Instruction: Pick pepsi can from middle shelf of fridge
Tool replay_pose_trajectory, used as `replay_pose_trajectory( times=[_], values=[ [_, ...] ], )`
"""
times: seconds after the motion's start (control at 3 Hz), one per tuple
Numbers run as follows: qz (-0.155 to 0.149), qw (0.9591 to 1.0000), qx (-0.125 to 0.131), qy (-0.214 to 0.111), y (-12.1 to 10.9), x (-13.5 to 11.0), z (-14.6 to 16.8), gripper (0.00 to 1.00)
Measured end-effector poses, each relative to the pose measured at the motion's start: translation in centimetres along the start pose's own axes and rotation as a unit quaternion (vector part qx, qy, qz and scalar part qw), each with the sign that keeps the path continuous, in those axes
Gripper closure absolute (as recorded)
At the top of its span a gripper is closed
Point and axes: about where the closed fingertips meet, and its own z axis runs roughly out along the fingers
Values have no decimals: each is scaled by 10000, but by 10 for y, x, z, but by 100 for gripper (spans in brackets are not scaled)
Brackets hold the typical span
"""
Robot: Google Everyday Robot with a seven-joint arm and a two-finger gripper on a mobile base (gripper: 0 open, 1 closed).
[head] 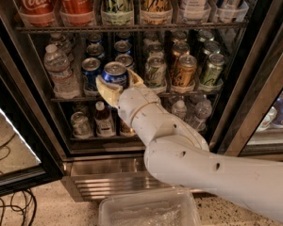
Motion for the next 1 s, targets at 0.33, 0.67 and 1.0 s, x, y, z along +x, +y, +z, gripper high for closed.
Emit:
replay_pose_trajectory(
  times=[0.33,0.67,1.0],
  values=[
    [389,9979,-519,0,38,3,-9,100],
    [641,9960,-629,-18,44,-1,-9,100],
    [641,9960,-629,-18,44,-1,-9,100]
  ],
)
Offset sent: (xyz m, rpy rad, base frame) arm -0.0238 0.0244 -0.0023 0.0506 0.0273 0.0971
